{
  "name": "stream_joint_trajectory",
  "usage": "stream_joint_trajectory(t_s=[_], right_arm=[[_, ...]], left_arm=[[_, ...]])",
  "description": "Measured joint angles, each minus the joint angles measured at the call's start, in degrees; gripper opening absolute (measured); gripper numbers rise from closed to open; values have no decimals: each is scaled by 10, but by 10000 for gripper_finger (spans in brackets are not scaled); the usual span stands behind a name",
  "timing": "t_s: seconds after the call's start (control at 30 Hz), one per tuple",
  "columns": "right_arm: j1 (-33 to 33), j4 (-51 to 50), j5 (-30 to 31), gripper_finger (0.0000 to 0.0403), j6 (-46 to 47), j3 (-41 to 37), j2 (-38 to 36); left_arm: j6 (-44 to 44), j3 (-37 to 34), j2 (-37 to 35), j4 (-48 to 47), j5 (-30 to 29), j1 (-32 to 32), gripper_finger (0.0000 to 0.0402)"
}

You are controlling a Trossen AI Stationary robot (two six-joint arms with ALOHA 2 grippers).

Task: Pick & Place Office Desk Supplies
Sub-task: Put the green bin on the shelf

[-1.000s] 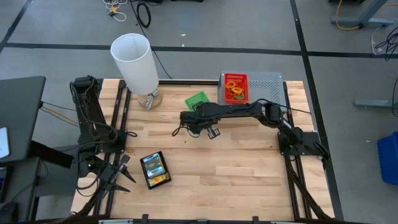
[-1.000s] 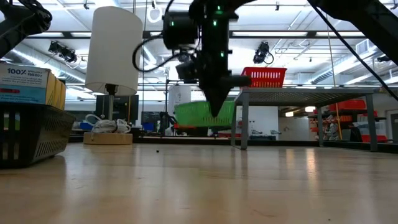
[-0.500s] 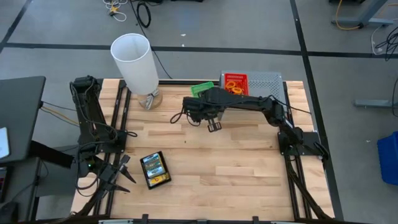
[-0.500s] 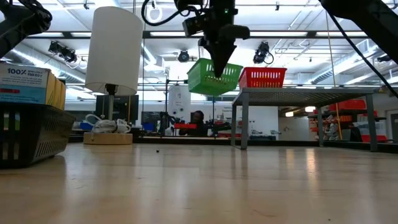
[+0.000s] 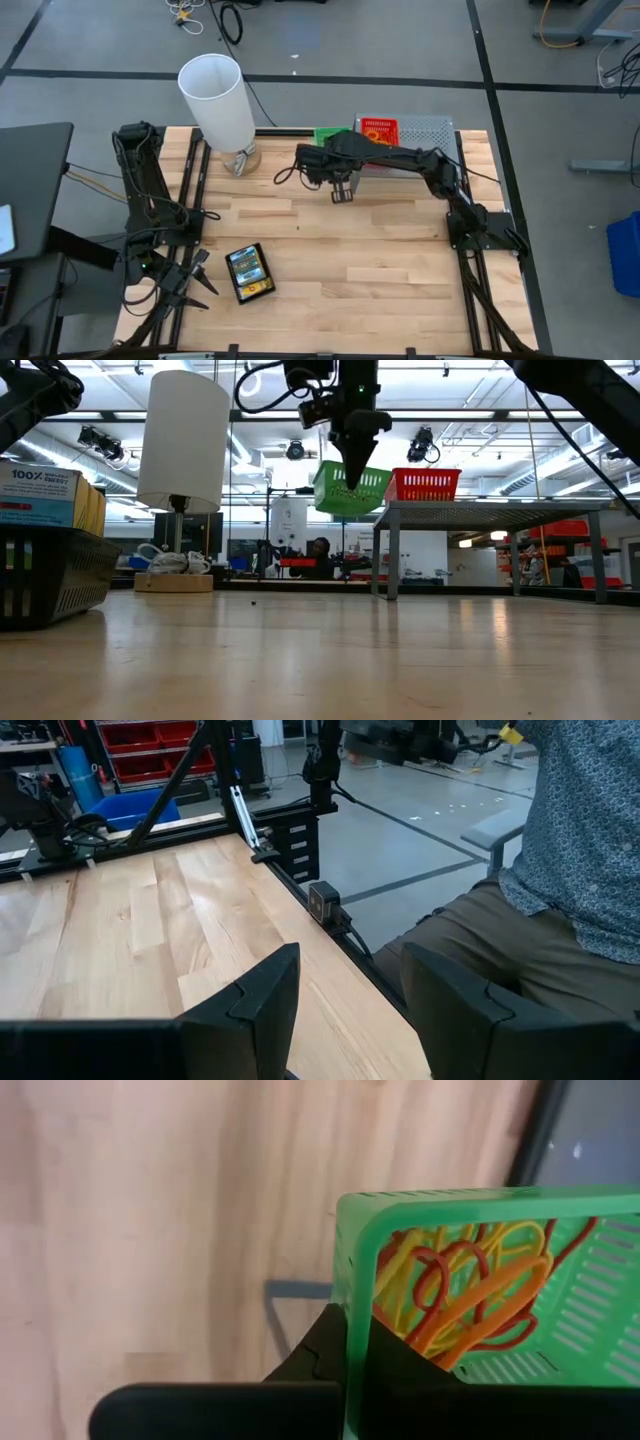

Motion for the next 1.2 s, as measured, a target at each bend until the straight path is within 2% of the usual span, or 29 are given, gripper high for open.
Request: stream_joint_trajectory(t_s=[0.13, 0.9, 1.2], right_arm=[[-11, 0, 16, 0, 14, 0, 0], [-63, 2, -4, 0, 124, 0, 0], [-60, 0, -21, 0, 90, 0, 0]], left_arm=[[0, 0, 0, -1, 0, 0, 181], [-4, 0, 0, 0, 1, 0, 181], [-4, 0, 0, 0, 8, 0, 181]])
